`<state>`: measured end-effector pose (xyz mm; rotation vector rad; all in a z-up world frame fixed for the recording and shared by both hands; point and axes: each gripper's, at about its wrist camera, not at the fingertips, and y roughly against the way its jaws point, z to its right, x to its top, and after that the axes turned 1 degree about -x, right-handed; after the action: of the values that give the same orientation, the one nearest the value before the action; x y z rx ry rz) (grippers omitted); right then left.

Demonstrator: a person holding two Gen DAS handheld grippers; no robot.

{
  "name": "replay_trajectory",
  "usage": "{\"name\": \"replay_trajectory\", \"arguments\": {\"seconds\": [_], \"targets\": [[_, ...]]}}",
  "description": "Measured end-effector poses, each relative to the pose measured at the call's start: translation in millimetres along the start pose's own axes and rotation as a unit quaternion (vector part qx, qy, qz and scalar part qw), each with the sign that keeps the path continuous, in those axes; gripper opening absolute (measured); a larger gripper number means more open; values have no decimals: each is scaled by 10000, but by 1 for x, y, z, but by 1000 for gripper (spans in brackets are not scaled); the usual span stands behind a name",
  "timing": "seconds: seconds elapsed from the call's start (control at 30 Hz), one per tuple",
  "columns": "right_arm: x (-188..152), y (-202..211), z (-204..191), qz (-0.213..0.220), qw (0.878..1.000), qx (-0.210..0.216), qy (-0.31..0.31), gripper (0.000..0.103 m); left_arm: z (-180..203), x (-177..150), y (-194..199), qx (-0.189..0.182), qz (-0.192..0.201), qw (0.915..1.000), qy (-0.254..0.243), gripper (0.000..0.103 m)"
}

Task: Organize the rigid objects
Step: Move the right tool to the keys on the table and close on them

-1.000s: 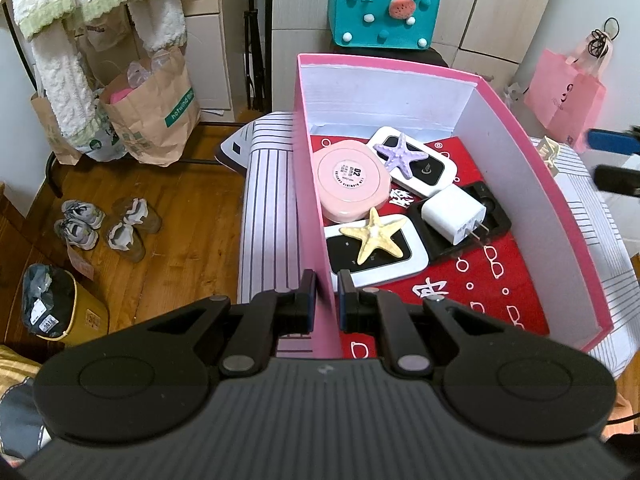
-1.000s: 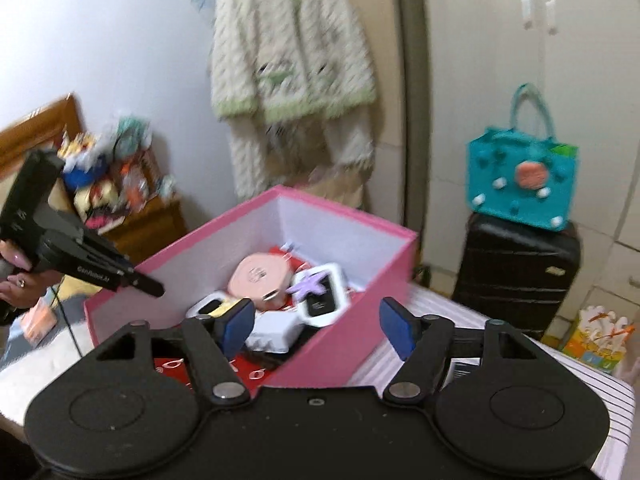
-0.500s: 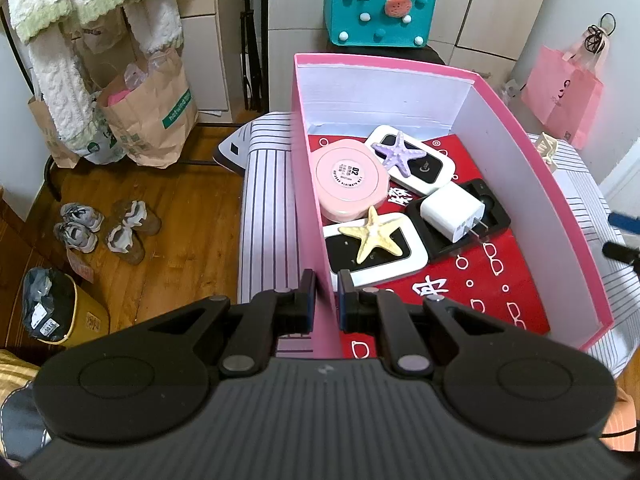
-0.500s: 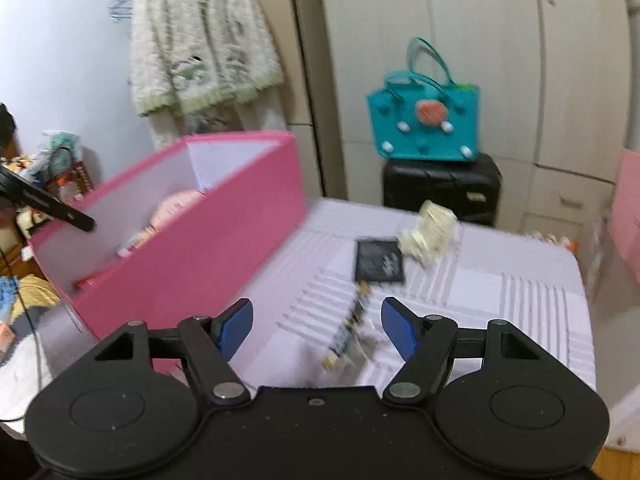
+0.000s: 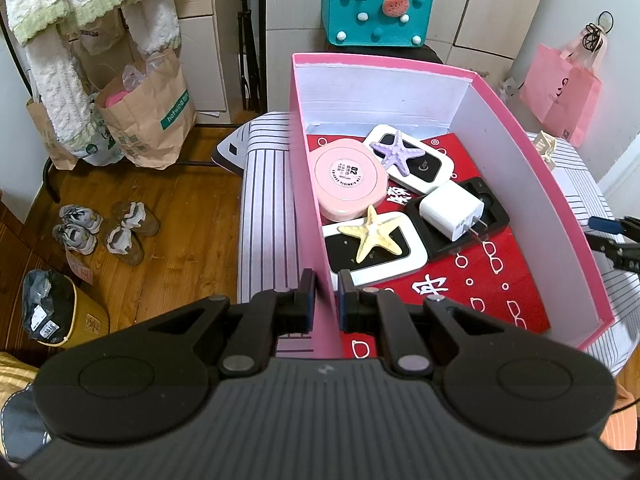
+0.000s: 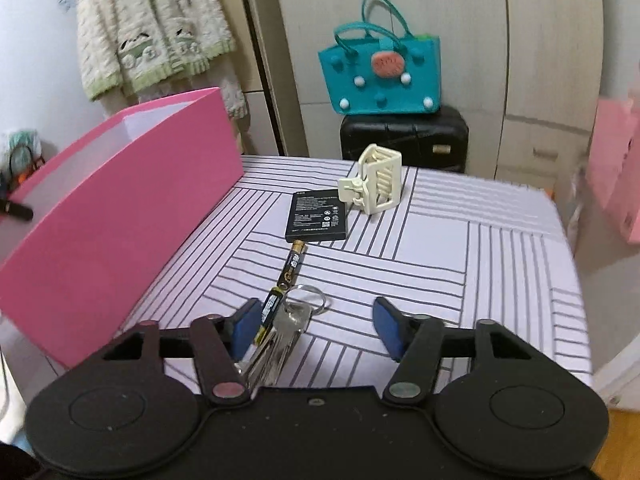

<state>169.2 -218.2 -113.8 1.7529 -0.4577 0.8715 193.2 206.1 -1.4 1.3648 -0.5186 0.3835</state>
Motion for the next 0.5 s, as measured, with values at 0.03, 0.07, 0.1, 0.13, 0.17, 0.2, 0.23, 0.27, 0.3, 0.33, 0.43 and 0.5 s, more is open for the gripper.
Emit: {"name": "replay_trajectory", "arguments": {"seconds": [0.03,0.07,0.1,0.13,0.17,0.2,0.23,0.27,0.3,0.33,0.43,0.5], "targets": [[1,-4,1,-53,10000,20,-11,55,0,0,0,-7,-15,10000,11,11],[1,-9,1,-100,9999,19,17,53,0,1,0,-12,-25,10000,18,11],[1,-14,0,-146,9999,4,85,49,-1,1,0,-15,-32,10000,26,11],[1,-17,0,-167,9998,-2,139,47,-1,2,0,-14,-36,10000,33,11],[0,-20,-1,-177,9997,-1,184,47,-1,2,0,-13,-39,10000,36,11],[0,-21,-3,-126,9996,-3,264,46,-1,2,0,-11,-43,10000,39,11],[0,-22,-5,-102,9994,15,325,46,-1,2,0,-9,-43,10000,36,11],[1,-23,-6,-98,9993,50,347,46,-1,2,0,-5,-44,10000,34,11],[1,-24,-6,-82,9994,85,340,47,-1,3,0,-2,-53,10000,33,11],[1,-25,-5,-59,9994,105,334,47,-1,2,0,-7,-49,10000,35,11],[2,-27,-6,-21,9990,103,443,47,-1,2,0,1,-64,10000,27,11],[1,-27,-9,24,9987,134,499,32,-2,2,0,-3,-67,10000,23,11]]}}
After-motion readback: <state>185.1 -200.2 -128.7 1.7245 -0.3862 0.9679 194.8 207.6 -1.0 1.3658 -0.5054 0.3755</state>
